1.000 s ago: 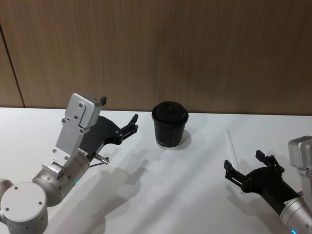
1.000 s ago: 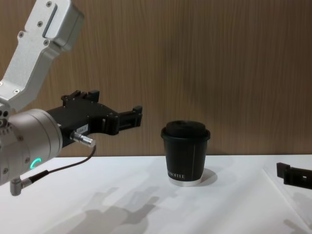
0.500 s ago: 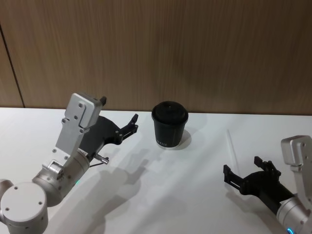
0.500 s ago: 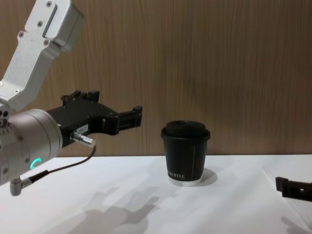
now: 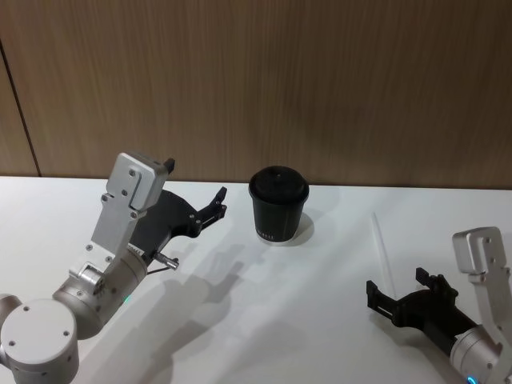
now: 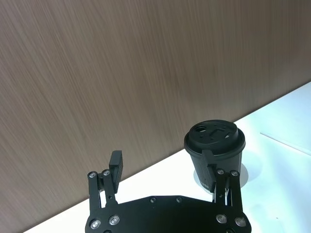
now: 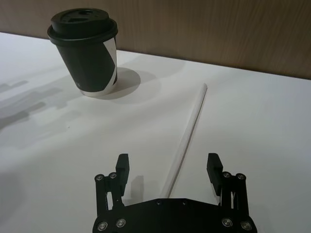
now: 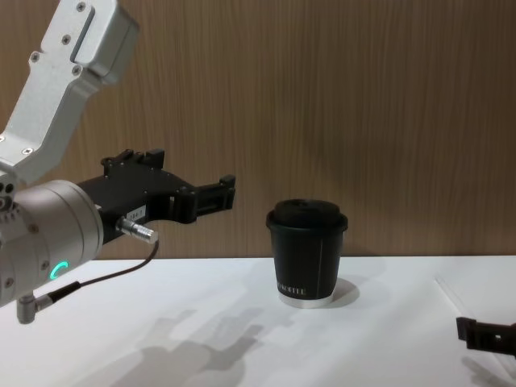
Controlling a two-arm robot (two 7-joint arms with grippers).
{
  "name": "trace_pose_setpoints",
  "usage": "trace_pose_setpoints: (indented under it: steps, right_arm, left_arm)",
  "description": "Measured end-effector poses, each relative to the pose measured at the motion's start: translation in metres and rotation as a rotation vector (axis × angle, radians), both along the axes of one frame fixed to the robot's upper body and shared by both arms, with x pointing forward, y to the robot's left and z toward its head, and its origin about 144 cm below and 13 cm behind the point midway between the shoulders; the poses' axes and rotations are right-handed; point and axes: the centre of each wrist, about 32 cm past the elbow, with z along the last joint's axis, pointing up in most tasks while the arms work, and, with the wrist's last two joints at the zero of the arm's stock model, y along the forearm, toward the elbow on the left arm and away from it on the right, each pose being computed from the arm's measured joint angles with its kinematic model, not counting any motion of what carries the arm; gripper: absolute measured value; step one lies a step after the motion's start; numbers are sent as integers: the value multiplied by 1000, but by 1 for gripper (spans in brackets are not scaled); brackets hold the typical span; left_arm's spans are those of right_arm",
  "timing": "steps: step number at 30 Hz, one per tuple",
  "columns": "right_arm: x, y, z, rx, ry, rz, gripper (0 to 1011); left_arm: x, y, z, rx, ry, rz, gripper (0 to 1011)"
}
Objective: Pick up the straw with one hand, pass it to the other hand, and insert it into the cup.
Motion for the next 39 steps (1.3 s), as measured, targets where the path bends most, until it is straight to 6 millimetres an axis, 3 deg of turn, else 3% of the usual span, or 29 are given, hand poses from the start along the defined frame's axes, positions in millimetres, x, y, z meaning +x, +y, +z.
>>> trace_pose_setpoints:
  steps: [39]
  right_arm:
    - [-3,1,-6,19,86,-15,1001]
  left_arm:
    - [0,0,0,0,0,0,1003]
